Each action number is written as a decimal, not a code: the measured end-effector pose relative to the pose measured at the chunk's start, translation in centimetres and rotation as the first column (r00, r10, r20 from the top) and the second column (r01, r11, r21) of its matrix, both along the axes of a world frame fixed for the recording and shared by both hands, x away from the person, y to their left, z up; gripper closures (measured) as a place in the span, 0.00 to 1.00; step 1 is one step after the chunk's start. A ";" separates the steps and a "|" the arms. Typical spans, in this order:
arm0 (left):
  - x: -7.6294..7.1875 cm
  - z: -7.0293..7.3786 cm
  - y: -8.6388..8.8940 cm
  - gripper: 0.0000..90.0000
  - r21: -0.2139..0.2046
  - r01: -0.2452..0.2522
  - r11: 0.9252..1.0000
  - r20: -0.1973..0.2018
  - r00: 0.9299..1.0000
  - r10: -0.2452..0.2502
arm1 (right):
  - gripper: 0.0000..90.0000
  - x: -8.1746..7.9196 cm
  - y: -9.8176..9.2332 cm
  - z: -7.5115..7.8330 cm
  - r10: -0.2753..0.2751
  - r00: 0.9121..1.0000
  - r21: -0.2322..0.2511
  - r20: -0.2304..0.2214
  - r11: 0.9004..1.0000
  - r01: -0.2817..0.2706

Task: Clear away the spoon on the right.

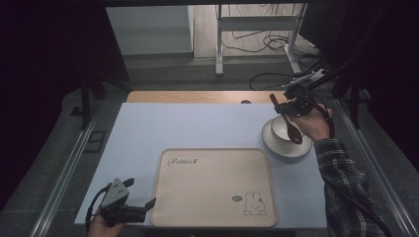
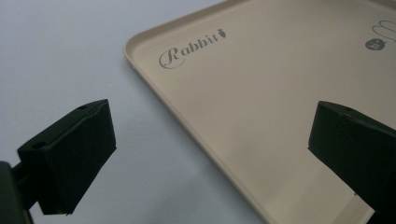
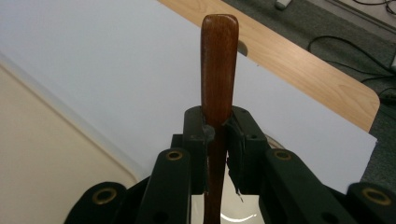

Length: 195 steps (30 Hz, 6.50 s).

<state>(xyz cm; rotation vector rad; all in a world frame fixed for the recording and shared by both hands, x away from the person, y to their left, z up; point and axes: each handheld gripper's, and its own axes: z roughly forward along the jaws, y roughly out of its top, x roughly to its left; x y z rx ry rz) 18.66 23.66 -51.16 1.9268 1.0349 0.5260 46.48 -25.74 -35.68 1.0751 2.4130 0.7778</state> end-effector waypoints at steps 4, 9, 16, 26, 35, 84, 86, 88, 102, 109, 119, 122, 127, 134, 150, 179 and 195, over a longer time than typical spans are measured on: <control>0.0 0.0 0.0 0.01 0.001 0.000 1.000 -0.001 1.000 0.000 | 0.87 -1.1 0.0 0.0 0.015 1.000 -0.001 -0.019 1.000 -0.015; 0.0 0.0 -0.1 0.01 0.004 0.001 1.000 -0.003 1.000 -0.001 | 0.87 -1.9 0.0 -0.2 0.031 0.999 -0.006 -0.029 1.000 -0.031; 0.0 0.0 -0.1 0.01 0.008 0.003 1.000 -0.003 1.000 -0.003 | 0.87 -3.4 0.7 -0.9 0.062 0.997 -0.019 -0.056 0.998 -0.063; 0.0 0.0 -0.1 0.01 0.011 0.004 1.000 -0.004 1.000 -0.004 | 0.87 -4.8 1.7 -2.7 0.083 0.990 -0.029 -0.112 0.996 -0.086; 0.0 0.0 -0.2 0.01 0.013 0.006 1.000 -0.004 1.000 -0.006 | 0.88 -5.8 2.8 -3.9 0.110 0.982 -0.050 -0.155 0.992 -0.119; 0.0 0.0 -0.2 0.01 0.016 0.012 1.000 0.001 1.000 -0.012 | 0.87 -8.4 10.8 -11.8 0.227 0.897 -0.132 -0.380 0.946 -0.295; 0.0 0.0 -0.2 0.01 0.016 0.013 1.000 0.001 1.000 -0.013 | 0.87 -8.5 11.1 -12.4 0.229 0.896 -0.132 -0.380 0.945 -0.298; 0.0 0.0 -0.2 0.01 0.016 0.013 1.000 0.002 1.000 -0.013 | 0.87 -8.6 11.3 -12.8 0.230 0.893 -0.140 -0.387 0.942 -0.304; 0.0 0.0 -0.2 0.01 0.021 0.017 1.000 0.002 1.000 -0.017 | 0.76 -9.7 10.4 -12.6 0.268 0.919 -0.052 -0.289 0.954 -0.295; 0.0 0.0 -0.3 0.01 0.022 0.017 1.000 0.000 1.000 -0.017 | 0.97 -10.8 9.6 -12.2 0.305 0.926 -0.004 -0.221 0.949 -0.314; 0.0 0.0 -0.3 0.01 0.023 0.019 1.000 0.001 1.000 -0.019 | 1.00 -11.9 9.6 -13.0 0.320 0.935 0.048 -0.151 0.947 -0.317; 0.0 0.0 -0.3 0.01 0.022 0.019 1.000 0.000 1.000 -0.019 | 1.00 -11.9 9.5 -13.3 0.323 0.937 0.063 -0.133 0.946 -0.317; 0.0 0.0 -0.3 0.01 0.023 0.019 1.000 0.001 1.000 -0.019 | 1.00 -12.1 9.6 -13.7 0.307 0.943 0.084 -0.127 0.951 -0.299; -0.1 0.0 -0.3 0.01 0.026 0.022 0.999 0.003 1.000 -0.022 | 1.00 -12.1 10.0 -14.4 0.305 0.945 0.060 -0.122 0.952 -0.299; -0.1 0.0 -0.4 0.01 0.029 0.024 0.999 0.006 1.000 -0.024 | 1.00 -11.0 8.3 -15.2 0.203 0.973 0.039 -0.109 0.979 -0.200; -0.2 0.0 -0.4 0.01 0.036 0.030 0.999 0.013 0.999 -0.030 | 1.00 -10.2 4.1 -15.0 0.068 0.992 0.052 -0.106 0.997 -0.062; -0.2 0.0 -0.4 0.01 0.035 0.028 0.999 0.013 1.000 -0.028 | 0.91 -11.5 4.2 -13.6 0.109 0.993 0.095 -0.045 0.990 -0.104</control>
